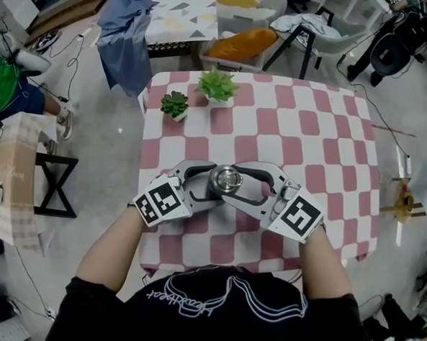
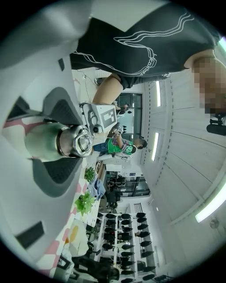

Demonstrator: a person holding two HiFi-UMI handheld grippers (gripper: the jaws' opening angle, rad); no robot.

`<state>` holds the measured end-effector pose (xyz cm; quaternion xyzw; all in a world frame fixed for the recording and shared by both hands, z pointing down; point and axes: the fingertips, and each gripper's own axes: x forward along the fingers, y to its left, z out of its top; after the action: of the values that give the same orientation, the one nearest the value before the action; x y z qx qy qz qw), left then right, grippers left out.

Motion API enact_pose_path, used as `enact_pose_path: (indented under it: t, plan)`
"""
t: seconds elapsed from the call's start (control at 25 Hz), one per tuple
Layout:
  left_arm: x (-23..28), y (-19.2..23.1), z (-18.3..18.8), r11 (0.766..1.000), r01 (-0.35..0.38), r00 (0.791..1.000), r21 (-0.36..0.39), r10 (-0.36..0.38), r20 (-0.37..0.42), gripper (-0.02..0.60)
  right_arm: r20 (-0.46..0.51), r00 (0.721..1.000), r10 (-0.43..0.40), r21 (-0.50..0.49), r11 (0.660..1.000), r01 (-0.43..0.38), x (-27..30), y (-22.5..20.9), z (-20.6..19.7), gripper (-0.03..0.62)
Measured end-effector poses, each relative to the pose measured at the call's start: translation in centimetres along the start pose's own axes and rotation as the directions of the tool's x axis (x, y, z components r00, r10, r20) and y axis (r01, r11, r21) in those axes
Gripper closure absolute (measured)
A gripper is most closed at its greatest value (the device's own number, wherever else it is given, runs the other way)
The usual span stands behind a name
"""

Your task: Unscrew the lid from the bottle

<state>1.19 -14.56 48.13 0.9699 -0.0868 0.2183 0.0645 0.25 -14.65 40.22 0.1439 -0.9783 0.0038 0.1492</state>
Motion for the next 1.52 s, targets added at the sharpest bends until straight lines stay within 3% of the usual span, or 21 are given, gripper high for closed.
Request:
enact_pose_path:
  t: [0.16,0.32,0.44,0.56,0.72,0.84,0.96,1.08,1.4,1.52]
  plan:
    - [-1.2,0.0,0.4,0.999,-0.004,1.000,-0.036,0.005,0.022,0.247,0.052,0.999,-0.008,0.020,1.000,0.007,-0.3,0.0,1.1,0.358]
    - [-3.9,0.1,2.1,0.989,-0.021,0.993,-0.146,0.038,0.115,0.247,0.125,0.991,-0.055,0.064,0.997,0.048,-1.8,-0.5,3.2,0.358]
    - [-6.7,-0.1,4.2,0.967,-0.091,0.972,-0.238,0.138,0.191,0.248,0.146,0.979,-0.144,0.095,0.987,0.131,-3.5,-0.4,4.9,0.358]
    - [-9.2,-1.5,7.1,0.944,-0.143,0.936,-0.298,0.227,0.270,0.250,0.177,0.955,-0.240,0.161,0.964,0.213,-5.4,0.0,6.5,0.358]
    - [-12.0,-4.3,10.1,0.918,-0.246,0.882,-0.311,0.344,0.321,0.383,0.238,0.902,-0.361,0.301,0.910,0.284,-8.8,1.1,8.0,0.358]
    - [-14.0,-6.0,10.9,0.880,-0.309,0.844,-0.359,0.428,0.322,0.487,0.262,0.869,-0.420,0.316,0.888,0.334,-10.7,2.8,9.1,0.358]
    - [-15.1,-8.3,10.8,0.854,-0.313,0.834,-0.416,0.457,0.310,0.556,0.265,0.856,-0.444,0.286,0.884,0.370,-11.7,5.3,10.1,0.358]
    - [-16.2,-10.5,11.5,0.858,-0.308,0.822,-0.411,0.457,0.339,0.574,0.267,0.848,-0.458,0.263,0.881,0.394,-12.0,7.6,10.9,0.358]
    - [-17.9,-15.8,14.2,0.891,-0.359,0.808,-0.277,0.445,0.386,0.575,0.264,0.833,-0.486,0.293,0.863,0.411,-12.7,12.3,10.7,0.358]
    - [-18.1,-16.3,13.9,0.892,-0.343,0.809,-0.294,0.440,0.390,0.575,0.250,0.832,-0.495,0.293,0.858,0.422,-13.0,13.2,10.1,0.358]
